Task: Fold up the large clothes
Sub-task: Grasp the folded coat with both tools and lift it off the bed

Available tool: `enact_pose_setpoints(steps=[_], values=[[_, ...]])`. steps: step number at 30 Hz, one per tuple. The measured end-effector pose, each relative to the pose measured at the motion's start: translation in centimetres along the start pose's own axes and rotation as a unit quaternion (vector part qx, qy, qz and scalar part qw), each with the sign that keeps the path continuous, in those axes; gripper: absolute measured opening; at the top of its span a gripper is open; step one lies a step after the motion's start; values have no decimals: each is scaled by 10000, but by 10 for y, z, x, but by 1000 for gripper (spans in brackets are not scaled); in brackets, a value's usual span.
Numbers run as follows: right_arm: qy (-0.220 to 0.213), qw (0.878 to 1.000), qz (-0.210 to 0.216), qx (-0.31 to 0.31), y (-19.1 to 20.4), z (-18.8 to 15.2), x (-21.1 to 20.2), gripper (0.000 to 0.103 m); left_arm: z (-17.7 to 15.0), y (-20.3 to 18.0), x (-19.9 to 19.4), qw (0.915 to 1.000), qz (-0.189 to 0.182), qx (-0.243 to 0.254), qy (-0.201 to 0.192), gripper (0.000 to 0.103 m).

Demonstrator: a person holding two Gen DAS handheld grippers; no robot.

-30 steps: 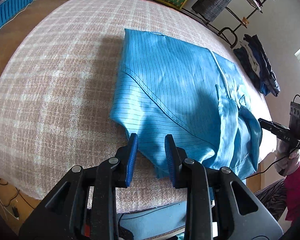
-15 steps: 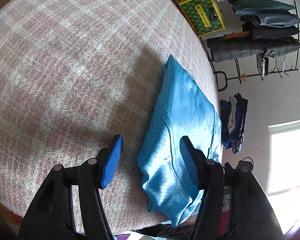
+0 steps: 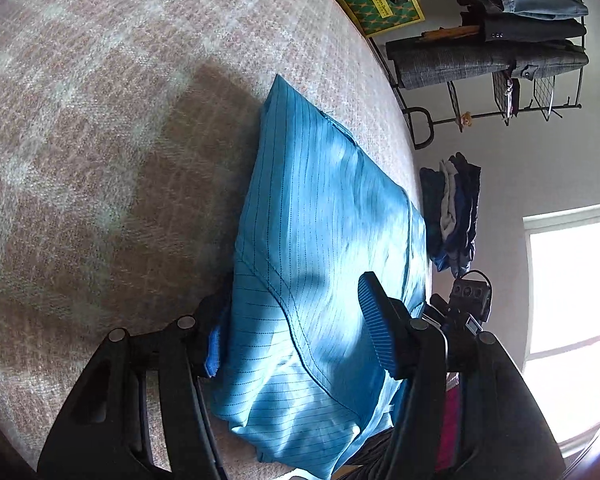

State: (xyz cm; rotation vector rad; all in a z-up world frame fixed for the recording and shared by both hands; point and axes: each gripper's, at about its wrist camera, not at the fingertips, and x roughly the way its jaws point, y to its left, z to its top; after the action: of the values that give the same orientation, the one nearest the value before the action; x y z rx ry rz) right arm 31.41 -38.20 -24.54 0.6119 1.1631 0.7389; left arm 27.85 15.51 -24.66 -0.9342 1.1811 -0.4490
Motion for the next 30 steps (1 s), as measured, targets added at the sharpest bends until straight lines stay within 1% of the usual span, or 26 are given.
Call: enact_pose_setpoints(steps=[1, 6, 8, 10, 11, 12, 13, 15, 16, 19, 21, 24, 26, 28, 30], values=[[54, 10000, 72, 40, 0, 3, 5, 56, 2, -1, 2, 10000, -10, -12, 3, 59], [193, 9997, 146, -29, 10, 15, 30, 54, 3, -11, 9, 9998, 128, 145, -63, 59], [248, 9996, 123, -69, 15, 17, 39, 47, 3, -14, 15, 9997, 188, 157, -57, 51], [269, 9996, 46, -55, 19, 18, 47, 36, 2, -16, 18, 9992, 340, 208, -88, 35], [272, 9996, -11, -30, 20, 11, 46, 33, 1, -18, 19, 9987, 434, 238, -109, 31], [275, 9996, -75, -32, 23, 7, 45, 27, 0, -19, 20, 9983, 506, 273, -121, 25], [278, 9995, -147, -70, 26, 7, 47, 21, -1, -21, 20, 9978, 573, 310, -144, 22], [244, 9987, -378, -239, 38, 7, 48, 14, -5, -30, 22, 9951, 809, 518, -246, 17], [220, 9979, -514, -341, 44, 7, 48, 12, -8, -37, 22, 9926, 962, 685, -300, 15], [164, 9919, -1051, -694, 72, 7, 57, 7, -17, -63, 23, 9813, 1385, 1242, -485, 10], [145, 9834, -1492, -1021, 93, 3, 62, 5, -23, -78, 22, 9742, 1554, 1516, -618, 8], [60, 9710, -1950, -1385, 122, -5, 68, 4, -34, -97, 22, 9614, 1818, 1898, -818, 6], [3, 9635, -2184, -1546, 138, -10, 70, 4, -42, -105, 23, 9555, 1921, 2051, -901, 6], [-51, 9512, -2483, -1831, 158, -16, 74, 4, -49, -115, 24, 9504, 1984, 2185, -987, 5], [-107, 9441, -2621, -1999, 171, -21, 73, 3, -58, -126, 20, 9465, 1974, 2317, -1070, 5]])
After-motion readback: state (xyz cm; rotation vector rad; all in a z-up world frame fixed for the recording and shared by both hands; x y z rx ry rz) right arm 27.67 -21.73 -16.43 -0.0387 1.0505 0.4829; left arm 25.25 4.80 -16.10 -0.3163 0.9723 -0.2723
